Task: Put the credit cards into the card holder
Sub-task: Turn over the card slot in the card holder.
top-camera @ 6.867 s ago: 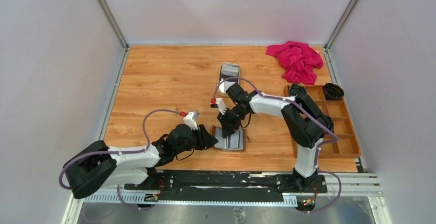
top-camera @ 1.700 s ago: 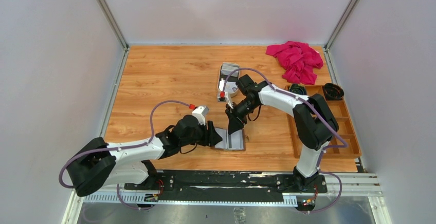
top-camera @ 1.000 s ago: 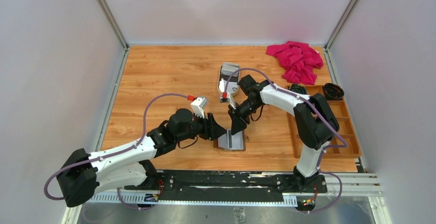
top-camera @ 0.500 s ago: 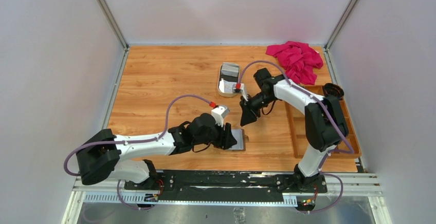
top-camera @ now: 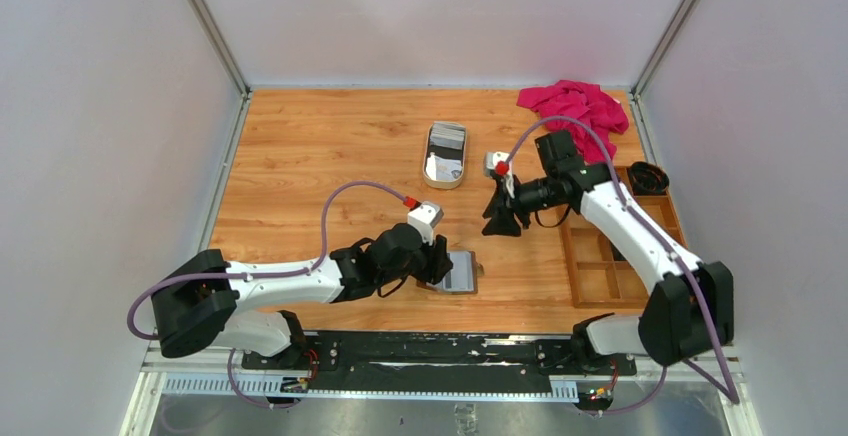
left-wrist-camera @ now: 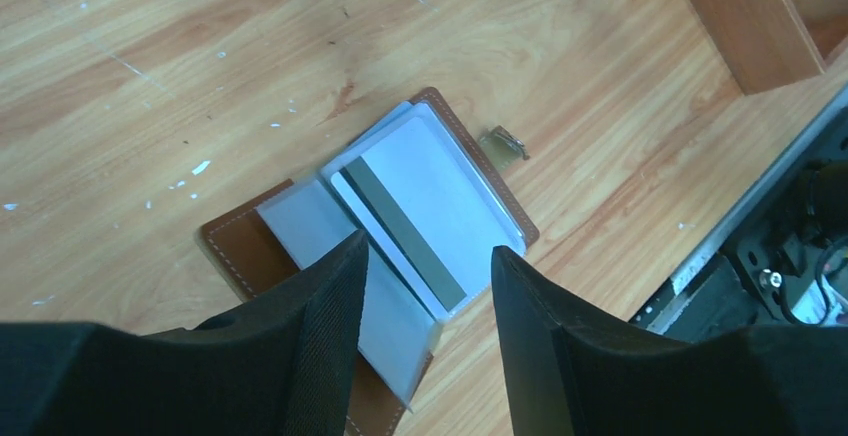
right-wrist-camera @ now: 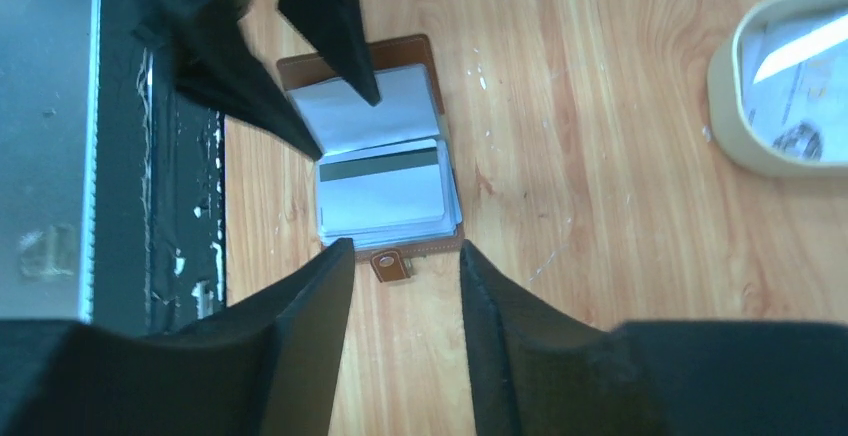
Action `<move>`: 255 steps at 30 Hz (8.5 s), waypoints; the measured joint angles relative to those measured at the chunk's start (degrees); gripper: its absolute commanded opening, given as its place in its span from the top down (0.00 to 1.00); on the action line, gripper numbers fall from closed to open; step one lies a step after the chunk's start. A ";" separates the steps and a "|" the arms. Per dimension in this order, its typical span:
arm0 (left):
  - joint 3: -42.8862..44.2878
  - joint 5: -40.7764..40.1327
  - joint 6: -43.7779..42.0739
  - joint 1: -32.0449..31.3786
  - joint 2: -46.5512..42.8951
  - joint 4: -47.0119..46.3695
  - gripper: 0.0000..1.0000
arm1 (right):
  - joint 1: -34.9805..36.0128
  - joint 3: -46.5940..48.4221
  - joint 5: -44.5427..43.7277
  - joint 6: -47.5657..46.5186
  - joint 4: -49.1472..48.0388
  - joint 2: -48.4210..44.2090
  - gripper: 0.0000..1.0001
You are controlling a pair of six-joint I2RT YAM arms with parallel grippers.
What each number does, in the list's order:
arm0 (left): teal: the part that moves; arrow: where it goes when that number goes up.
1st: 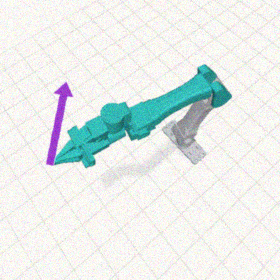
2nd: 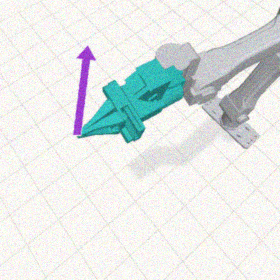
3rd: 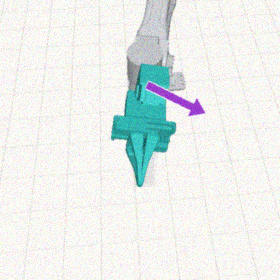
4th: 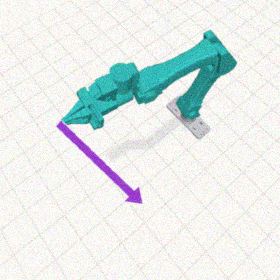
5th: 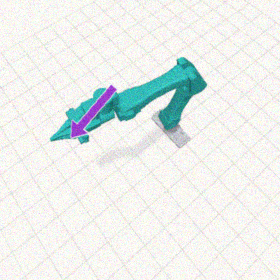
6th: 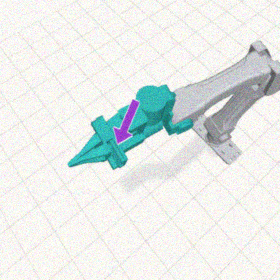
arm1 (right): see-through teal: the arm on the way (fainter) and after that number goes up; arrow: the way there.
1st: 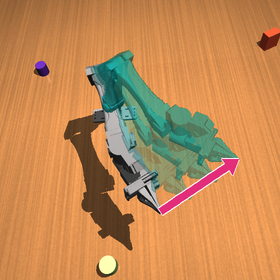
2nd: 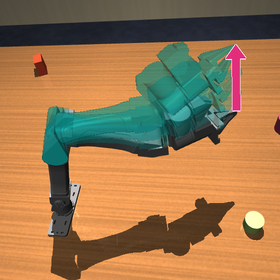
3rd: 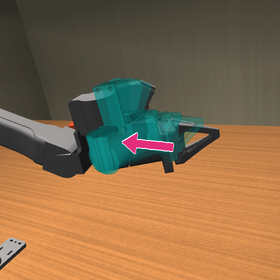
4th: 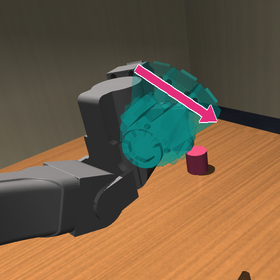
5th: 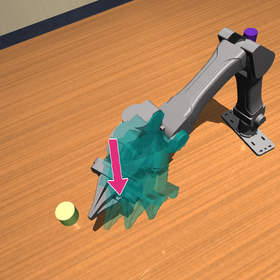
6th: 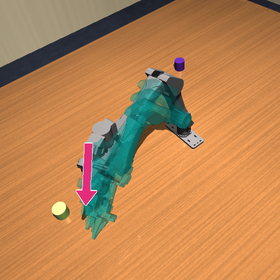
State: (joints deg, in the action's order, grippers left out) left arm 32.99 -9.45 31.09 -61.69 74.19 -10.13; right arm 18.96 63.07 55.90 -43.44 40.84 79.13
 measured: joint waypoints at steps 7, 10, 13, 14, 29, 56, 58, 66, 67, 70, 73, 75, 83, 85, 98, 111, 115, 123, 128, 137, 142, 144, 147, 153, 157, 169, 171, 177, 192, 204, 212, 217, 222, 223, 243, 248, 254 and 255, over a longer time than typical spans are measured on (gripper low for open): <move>-1.46 -2.36 0.55 0.50 0.02 -0.07 0.64 | 0.15 -12.48 6.62 -11.78 -3.54 -8.15 0.35; -2.69 -2.86 1.01 0.92 0.09 0.00 0.68 | 1.05 -14.01 6.40 -14.82 -3.54 -7.10 0.36; -3.56 -3.15 1.49 1.38 0.15 0.00 0.69 | 2.62 -14.23 5.27 -16.46 -3.67 -6.08 0.36; -3.82 -3.21 1.70 1.64 0.20 -0.02 0.70 | 3.26 -14.36 4.55 -17.05 -3.74 -5.70 0.36; -5.49 -3.15 2.58 2.32 2.12 -0.09 0.72 | 11.72 -16.55 -5.05 -21.53 -4.48 -3.34 0.37; -5.70 -2.27 3.32 2.32 4.02 -0.07 0.74 | 16.85 -8.79 -7.43 -7.15 -1.55 9.22 0.40; -5.70 -2.19 3.39 2.32 4.04 -0.07 0.74 | 17.03 -8.00 -8.68 -6.43 -0.98 10.86 0.41; -5.70 -2.05 3.41 2.34 4.04 -0.07 0.74 | 17.05 -5.62 -12.72 -4.63 1.44 15.26 0.43; -5.70 -2.03 3.39 2.34 4.04 -0.07 0.74 | 17.05 -5.46 -12.92 -4.48 1.68 15.58 0.43; -5.70 -1.70 3.41 2.34 4.07 -0.07 0.74 | 17.05 -5.01 -13.42 -3.91 2.47 16.83 0.43; -5.70 -1.49 3.41 2.34 4.09 -0.07 0.74 | 17.05 -4.17 -13.99 -2.86 2.97 18.86 0.42; -5.70 -1.40 3.41 2.34 4.09 -0.07 0.74 | 17.05 -3.65 -14.14 -2.08 3.32 19.89 0.41; -5.70 -0.83 3.43 2.36 4.74 -0.72 0.74 | 17.03 -0.68 -13.44 2.19 5.07 22.80 0.40; -5.70 -0.68 3.45 2.36 5.03 -1.27 0.74 | 17.03 -0.22 -12.87 3.08 5.42 23.32 0.40; -5.79 0.24 3.85 2.38 6.56 -3.04 0.74 | 14.71 2.51 -2.71 6.84 8.33 26.47 0.40; -6.32 0.22 4.26 2.38 6.51 -3.63 0.74 | 14.34 3.32 5.27 10.12 8.94 28.83 0.40; -6.36 0.22 4.39 2.38 6.40 -3.67 0.74 | 14.34 3.67 6.82 10.84 8.90 29.27 0.40; -7.04 0.55 4.90 2.56 5.03 -3.39 0.68 | 14.34 4.28 9.86 11.37 8.83 29.40 0.39; -8.22 1.51 5.62 3.02 2.29 -3.04 0.57 | 14.32 6.38 10.82 12.81 8.39 30.97 0.39; -13.18 4.87 8.02 6.10 -5.70 -5.97 0.22 | 14.32 8.24 13.46 16.31 6.23 33.59 0.39; -15.06 7.26 9.33 7.43 -6.23 -8.52 0.08 | 14.34 8.96 16.65 17.38 5.66 35.10 0.39; -15.39 8.02 9.86 7.67 -6.21 -9.62 0.05 | 14.32 9.11 18.27 17.90 5.49 35.58 0.40; -15.50 9.25 10.60 8.02 -6.08 -11.52 0.05 | 14.34 9.16 19.58 18.16 5.42 35.93 0.40; -16.04 10.38 12.13 8.74 -5.05 -14.10 0.13 | 14.36 9.31 21.24 18.45 5.42 36.79 0.40; -16.13 10.51 13.14 9.40 -4.07 -14.82 0.25 | 14.36 9.35 21.57 18.53 5.40 36.89 0.40; -17.09 11.50 14.14 11.13 -3.17 -17.29 0.56 | 14.36 9.42 20.87 19.26 4.83 37.07 0.41; -17.33 11.72 14.14 11.32 -3.08 -17.86 0.57 | 14.36 9.42 20.61 19.45 4.57 37.07 0.40; -18.25 12.41 14.27 12.04 -3.10 -19.28 0.52 | 14.36 9.42 19.96 20.57 3.26 37.24 0.40; -20.39 14.36 13.18 12.81 -4.90 -19.76 0.23 | 14.36 9.42 17.68 28.79 -5.03 37.97 0.40; -20.74 14.97 10.16 12.83 -10.03 -19.52 0.10 | 14.82 11.43 19.82 39.43 -13.16 38.36 0.42; -20.74 11.17 11.15 12.83 -7.30 -16.57 0.27 | 18.64 11.50 20.98 53.11 -23.08 41.42 0.45; -20.74 9.25 12.46 12.81 -7.17 -15.02 0.33 | 19.41 10.56 20.61 59.01 -29.03 41.59 0.46; -20.74 7.50 13.11 12.81 -9.75 -10.97 0.39 | 19.37 10.47 18.47 57.59 -28.74 41.57 0.46; -20.74 7.04 13.20 12.81 -10.62 -9.66 0.39 | 19.34 10.58 17.64 56.37 -27.80 41.57 0.46; -14.40 -7.15 8.79 12.83 -31.06 22.25 0.00 | 19.10 8.96 0.98 22.49 -8.07 29.27 0.49; -11.17 -9.77 6.05 12.87 -38.80 28.61 0.00 | 19.12 8.70 -0.11 16.72 -5.05 25.14 0.49; -10.16 -8.46 4.55 12.87 -46.07 30.32 0.00 | 19.10 8.68 -1.09 10.73 -1.31 20.96 0.49; -10.16 -7.80 4.42 12.87 -46.62 30.18 0.00 | 19.12 8.68 -1.18 9.75 -0.57 20.50 0.49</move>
State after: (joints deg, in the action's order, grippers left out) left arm 22.83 -17.26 35.51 -48.82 27.57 20.05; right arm 38.09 71.75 54.72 -33.69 40.27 99.63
